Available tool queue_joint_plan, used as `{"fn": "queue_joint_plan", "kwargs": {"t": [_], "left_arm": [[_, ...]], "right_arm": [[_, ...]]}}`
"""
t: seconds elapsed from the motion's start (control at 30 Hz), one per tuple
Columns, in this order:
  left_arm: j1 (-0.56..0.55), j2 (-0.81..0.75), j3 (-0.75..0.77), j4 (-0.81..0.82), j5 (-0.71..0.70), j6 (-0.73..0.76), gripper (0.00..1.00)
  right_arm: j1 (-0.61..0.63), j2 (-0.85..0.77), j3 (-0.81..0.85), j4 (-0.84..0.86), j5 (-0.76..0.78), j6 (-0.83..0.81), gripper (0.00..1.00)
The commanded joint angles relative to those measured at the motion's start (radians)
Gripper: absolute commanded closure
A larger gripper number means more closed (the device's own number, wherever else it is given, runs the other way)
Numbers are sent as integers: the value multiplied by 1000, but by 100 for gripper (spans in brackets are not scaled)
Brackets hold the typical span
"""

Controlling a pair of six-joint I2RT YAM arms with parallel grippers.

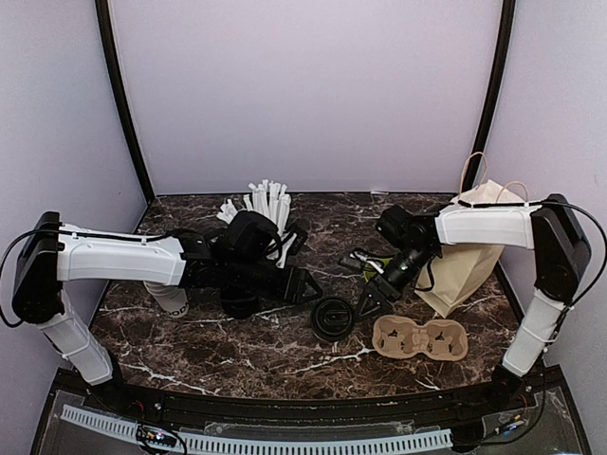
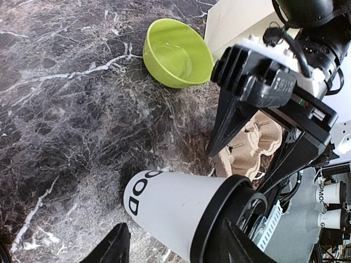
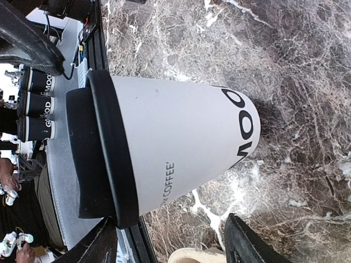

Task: Pack the takeout coffee

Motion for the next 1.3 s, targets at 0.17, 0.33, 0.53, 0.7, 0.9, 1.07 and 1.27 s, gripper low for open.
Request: {"fn": "queue_joint_plan", "kwargs": {"t": [0.17,0.33,0.53,0.7,0.9,1.07,1.27], "left_arm": [[-9,28,20,29,23,21,42],[-8,13,10,30,-8,32,44],[-8,-1,-6,16,-25,34,46],[-8,-17,-29,18,-46,33,47],[-8,-47,-36,-7,-133,34,46],[-6,-71,-10,-70,-176,73,44],[-1,-68,34,-132,-207,118,44]], "right_arm": [[-35,-27,16,0,-25,-10,32],[-38,-2,56,-9,-29,-14,32],[-38,0,83,-10,-26,-15,30],[-38,-2,94,-15,-23,-18,30],[-38,-6,102,-13,-14,-23,31],[-38,-12,99,-14,-14,-26,29],[-35,-46,65,-3,-9,-16,26]]}}
